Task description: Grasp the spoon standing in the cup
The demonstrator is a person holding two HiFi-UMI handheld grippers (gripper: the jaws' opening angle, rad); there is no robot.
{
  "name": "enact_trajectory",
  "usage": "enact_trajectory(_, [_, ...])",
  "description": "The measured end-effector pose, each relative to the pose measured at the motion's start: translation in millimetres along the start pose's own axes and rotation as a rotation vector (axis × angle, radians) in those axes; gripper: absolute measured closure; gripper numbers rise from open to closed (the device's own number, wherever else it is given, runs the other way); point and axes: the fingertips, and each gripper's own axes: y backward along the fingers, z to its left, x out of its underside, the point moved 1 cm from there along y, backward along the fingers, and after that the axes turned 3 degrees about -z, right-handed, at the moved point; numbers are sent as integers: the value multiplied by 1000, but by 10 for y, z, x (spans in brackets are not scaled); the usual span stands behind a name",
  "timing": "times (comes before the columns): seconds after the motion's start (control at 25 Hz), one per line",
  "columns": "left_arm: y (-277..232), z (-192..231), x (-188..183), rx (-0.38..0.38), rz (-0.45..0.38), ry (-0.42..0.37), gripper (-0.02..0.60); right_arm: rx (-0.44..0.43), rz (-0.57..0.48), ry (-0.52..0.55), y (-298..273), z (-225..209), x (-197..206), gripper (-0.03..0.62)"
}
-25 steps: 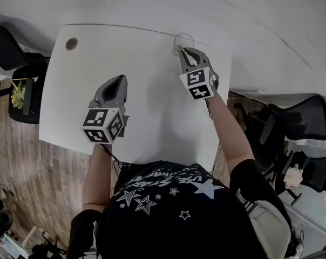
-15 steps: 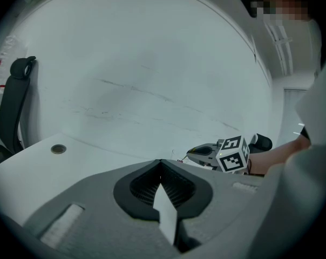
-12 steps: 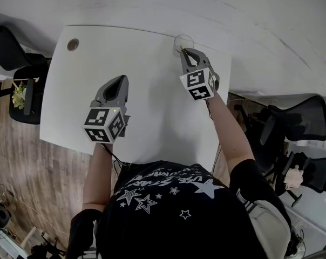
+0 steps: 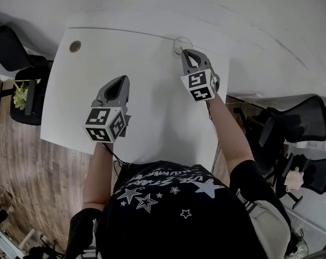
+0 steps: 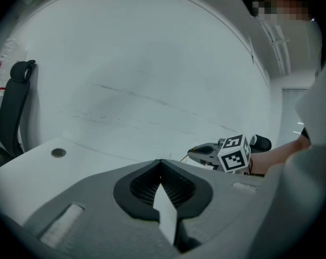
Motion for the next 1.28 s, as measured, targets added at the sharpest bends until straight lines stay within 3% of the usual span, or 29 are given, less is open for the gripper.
enact_trajectory(0.68, [311, -263, -185, -1, -55, -37, 574, 19, -81, 12, 417, -56, -328, 579])
enact_trajectory(1.28, [985, -634, -231, -44, -110, -73, 574, 3, -165, 3, 1065, 191, -503, 579])
